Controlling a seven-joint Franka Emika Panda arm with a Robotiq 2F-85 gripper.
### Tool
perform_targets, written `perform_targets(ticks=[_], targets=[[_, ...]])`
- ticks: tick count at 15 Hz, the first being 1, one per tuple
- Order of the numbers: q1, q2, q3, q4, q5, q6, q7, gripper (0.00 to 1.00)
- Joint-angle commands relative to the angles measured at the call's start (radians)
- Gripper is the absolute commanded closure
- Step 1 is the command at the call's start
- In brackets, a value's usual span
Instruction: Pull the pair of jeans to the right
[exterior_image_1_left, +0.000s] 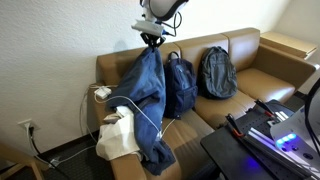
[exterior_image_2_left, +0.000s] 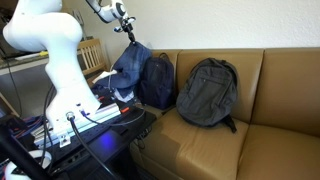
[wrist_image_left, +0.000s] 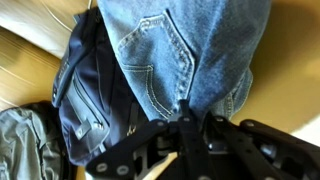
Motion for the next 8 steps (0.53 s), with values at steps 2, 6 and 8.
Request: perform_targets(ticks=[2,6,8], targets=[[-0.089,-0.147,0.009,0.021,-0.105,-0.029,0.177,0.97],[-0.159,-0.316,0.031,-0.033,-0.167,-0.06,0.363,0.97],[-0.199,-0.4,0.046,-0.065,-0.199,-0.072,0.453,0.97]])
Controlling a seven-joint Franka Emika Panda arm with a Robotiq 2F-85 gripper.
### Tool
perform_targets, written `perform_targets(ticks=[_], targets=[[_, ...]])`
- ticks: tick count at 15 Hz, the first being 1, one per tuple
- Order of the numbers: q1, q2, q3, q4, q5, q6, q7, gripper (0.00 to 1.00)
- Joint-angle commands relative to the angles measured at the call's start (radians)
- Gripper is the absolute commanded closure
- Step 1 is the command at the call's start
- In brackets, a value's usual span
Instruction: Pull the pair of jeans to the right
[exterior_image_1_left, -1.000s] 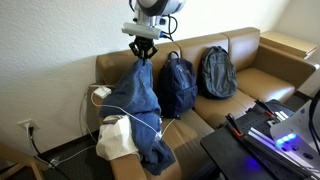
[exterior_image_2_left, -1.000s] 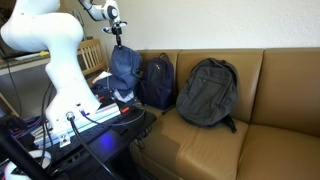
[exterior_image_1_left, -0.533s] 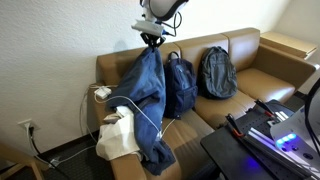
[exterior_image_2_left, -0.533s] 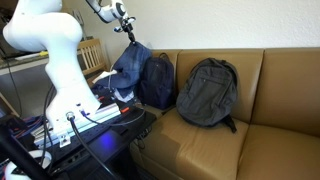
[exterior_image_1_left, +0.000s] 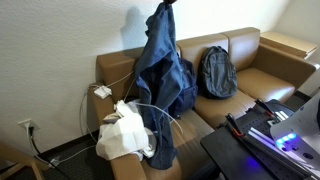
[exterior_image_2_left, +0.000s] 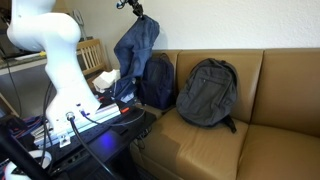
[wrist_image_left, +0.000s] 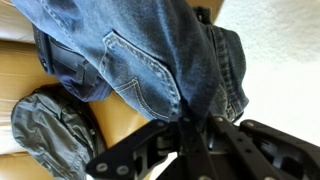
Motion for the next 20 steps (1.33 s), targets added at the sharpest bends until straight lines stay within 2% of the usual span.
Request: perform_targets(ticks=[1,2,4,5,6,10,16,20], targets=[[-0.08,-0.174,0.05,-0.096,-0.089,0.004,0.171,0.97],[-0.104,-0.079,0.091,-0.023,-0.054,-0.017,0.098,0.9],[-0.13,-0.139,0.105,-0.056,-0.071,-0.016,0.14,0.9],[-0.135,-0.155,0.108,-0.068,-0.071,-0.016,0.144,0.97],[-0.142,-0.149,0.085,-0.059,-0.222,-0.033,0.251,0.97],[-0.245,-0.232,0.065,-0.104,-0.386,-0.094,0.296,0.97],[-0.418,-0.284,0.043,-0.176,-0.542,-0.289,0.316,0.97],[-0.496,-0.198,0.018,-0.283,-0.597,-0.342,0.395,0.97]])
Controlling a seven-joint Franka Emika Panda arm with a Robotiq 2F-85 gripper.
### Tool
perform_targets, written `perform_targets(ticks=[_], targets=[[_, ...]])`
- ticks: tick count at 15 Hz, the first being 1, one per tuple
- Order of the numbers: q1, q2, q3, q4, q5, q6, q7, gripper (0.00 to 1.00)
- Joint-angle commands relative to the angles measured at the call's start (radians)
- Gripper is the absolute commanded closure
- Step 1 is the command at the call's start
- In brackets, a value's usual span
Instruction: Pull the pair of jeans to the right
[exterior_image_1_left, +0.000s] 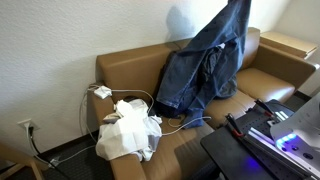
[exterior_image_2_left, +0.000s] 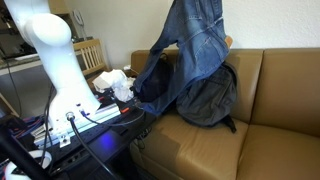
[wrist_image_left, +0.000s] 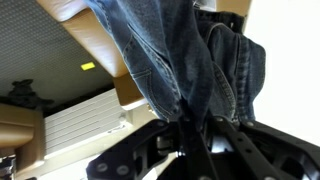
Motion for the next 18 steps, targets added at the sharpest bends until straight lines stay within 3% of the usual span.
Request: perform_targets(ticks=[1,3,4,5,7,8,9,14,16,17,18], targets=[[-0.056,0.086,-0.01,-0.087,-0.038,-0.044,0.094,0.97],[-0.082,0.185,-0.029,-0.102,0.026,-0.042,0.141,0.97],[-0.096,0.235,-0.033,-0.097,0.104,0.017,0.177,0.97],[-0.078,0.165,-0.03,-0.12,0.042,-0.008,0.13,0.9],[-0.085,0.245,-0.042,-0.119,0.086,0.018,0.171,0.9],[-0.084,0.263,-0.044,-0.114,0.091,0.021,0.178,0.97],[-0.075,0.283,-0.049,-0.1,0.069,-0.002,0.199,0.97],[-0.103,0.485,-0.131,0.043,-0.048,-0.06,0.384,0.97],[-0.092,0.599,-0.145,0.144,-0.036,-0.116,0.446,0.97],[-0.087,0.655,-0.135,0.21,0.025,-0.175,0.465,0.97],[-0.107,0.539,-0.135,0.061,-0.014,-0.068,0.426,0.97]])
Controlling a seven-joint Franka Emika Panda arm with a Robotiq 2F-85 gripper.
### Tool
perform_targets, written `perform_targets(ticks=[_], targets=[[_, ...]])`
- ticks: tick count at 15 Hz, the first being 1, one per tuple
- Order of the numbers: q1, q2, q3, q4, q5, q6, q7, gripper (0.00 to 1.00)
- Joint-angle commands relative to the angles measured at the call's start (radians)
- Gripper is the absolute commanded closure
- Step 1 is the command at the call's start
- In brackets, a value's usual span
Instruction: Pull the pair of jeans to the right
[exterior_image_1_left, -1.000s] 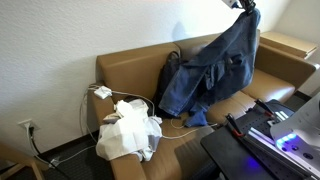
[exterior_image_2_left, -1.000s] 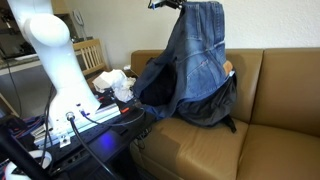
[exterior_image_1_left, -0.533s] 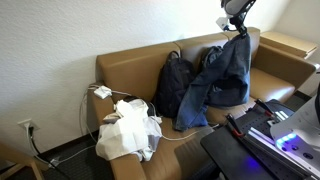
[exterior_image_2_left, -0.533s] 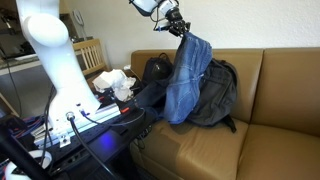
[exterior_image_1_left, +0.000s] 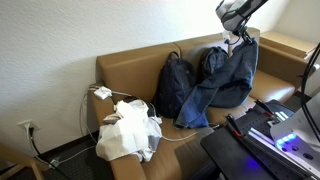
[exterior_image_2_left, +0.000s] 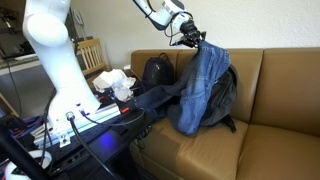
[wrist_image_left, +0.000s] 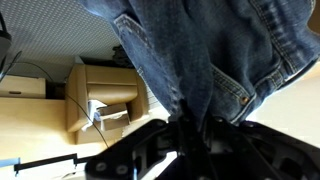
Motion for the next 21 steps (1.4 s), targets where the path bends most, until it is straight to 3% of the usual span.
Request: perform_targets(ticks=[1,3,4,9,10,11,12,14,15,18,21], targets=[[-0.004,0.037,0.008,0.029,0.0,-0.01,0.005,0.9],[-0.002,0.049,0.01,0.029,0.0,-0.008,0.005,0.9],[0.015,0.072,0.001,0.038,-0.021,-0.046,0.019,0.97],[-0.052,0.374,-0.057,0.22,0.026,-0.11,0.16,0.97],[-0.005,0.434,-0.124,0.275,0.082,-0.086,0.125,0.97],[-0.011,0.456,-0.107,0.299,0.104,-0.072,0.129,0.97],[-0.036,0.381,-0.084,0.194,0.052,-0.05,0.126,0.9],[-0.029,0.455,-0.095,0.268,0.081,-0.05,0.125,0.9],[-0.023,0.468,-0.096,0.286,0.084,-0.052,0.125,0.97],[0.035,0.683,-0.247,0.502,0.251,-0.078,0.124,0.97],[0.012,0.822,-0.306,0.634,0.387,-0.094,0.122,0.97]])
